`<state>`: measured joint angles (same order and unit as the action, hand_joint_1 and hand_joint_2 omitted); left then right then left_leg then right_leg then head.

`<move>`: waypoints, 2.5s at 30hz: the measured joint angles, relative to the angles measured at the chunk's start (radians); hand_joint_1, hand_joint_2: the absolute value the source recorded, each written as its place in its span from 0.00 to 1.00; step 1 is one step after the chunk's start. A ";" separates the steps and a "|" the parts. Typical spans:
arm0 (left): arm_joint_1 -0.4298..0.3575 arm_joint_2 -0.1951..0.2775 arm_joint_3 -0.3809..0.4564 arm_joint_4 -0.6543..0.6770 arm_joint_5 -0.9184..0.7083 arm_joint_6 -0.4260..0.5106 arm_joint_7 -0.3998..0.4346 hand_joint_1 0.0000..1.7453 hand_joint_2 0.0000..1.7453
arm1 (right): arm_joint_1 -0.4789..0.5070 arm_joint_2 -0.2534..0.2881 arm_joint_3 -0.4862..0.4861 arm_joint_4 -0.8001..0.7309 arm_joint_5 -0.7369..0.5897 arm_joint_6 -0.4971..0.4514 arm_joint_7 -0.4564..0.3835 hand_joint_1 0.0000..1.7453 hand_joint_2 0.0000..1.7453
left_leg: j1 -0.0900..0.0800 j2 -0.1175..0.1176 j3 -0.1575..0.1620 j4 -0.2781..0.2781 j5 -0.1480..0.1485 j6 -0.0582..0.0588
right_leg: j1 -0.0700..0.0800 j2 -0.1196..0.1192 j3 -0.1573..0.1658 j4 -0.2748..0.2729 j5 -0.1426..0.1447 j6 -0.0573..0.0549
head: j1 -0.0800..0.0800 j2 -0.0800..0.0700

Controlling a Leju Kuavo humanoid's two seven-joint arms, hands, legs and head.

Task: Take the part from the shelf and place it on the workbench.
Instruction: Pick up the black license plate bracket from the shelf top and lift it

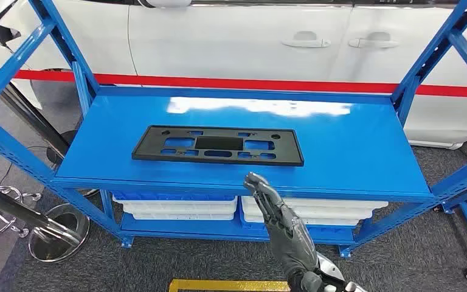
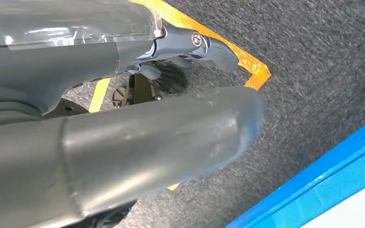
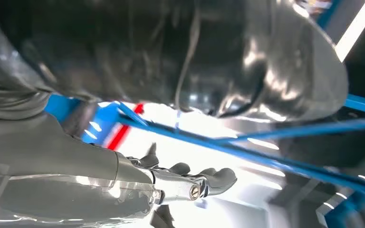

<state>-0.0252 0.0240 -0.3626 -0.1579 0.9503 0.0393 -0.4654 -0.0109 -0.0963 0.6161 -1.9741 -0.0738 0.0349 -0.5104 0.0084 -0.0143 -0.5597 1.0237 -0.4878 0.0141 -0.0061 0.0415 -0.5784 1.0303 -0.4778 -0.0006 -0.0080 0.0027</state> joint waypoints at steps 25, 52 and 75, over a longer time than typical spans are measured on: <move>-0.012 0.007 -0.075 0.000 -0.049 -0.022 0.027 0.00 0.00 | -0.364 0.057 0.205 0.487 0.498 -0.189 0.245 0.00 1.00 | 0.005 0.009 -0.110 0.217 -0.069 -0.026 | -0.003 -0.038 0.003 -0.016 0.015 -0.028 | 0.000 0.000; -0.033 0.018 -0.150 0.000 -0.087 -0.031 0.063 0.00 0.00 | -0.623 0.312 0.314 1.036 1.013 -0.447 0.488 0.00 1.00 | 0.009 0.010 -0.107 0.194 -0.088 -0.037 | 0.000 -0.039 -0.016 -0.013 0.024 -0.037 | 0.000 0.000; -0.053 0.027 -0.174 0.000 -0.107 -0.036 0.080 0.00 0.00 | -0.722 0.383 0.271 1.303 1.051 -0.556 0.514 0.00 1.00 | 0.008 0.011 -0.026 -0.003 0.030 -0.008 | 0.000 -0.037 -0.032 0.018 0.016 -0.004 | 0.000 0.000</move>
<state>-0.0784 0.0514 -0.5369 -0.1579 0.8433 0.0032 -0.3852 -0.7328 0.2869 0.8874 -0.6712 0.9774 -0.5212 0.0038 0.0160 -0.0036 -0.5859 1.0202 -0.4580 0.0059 -0.0064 0.0046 -0.6104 1.0486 -0.4615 -0.0044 -0.0079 0.0027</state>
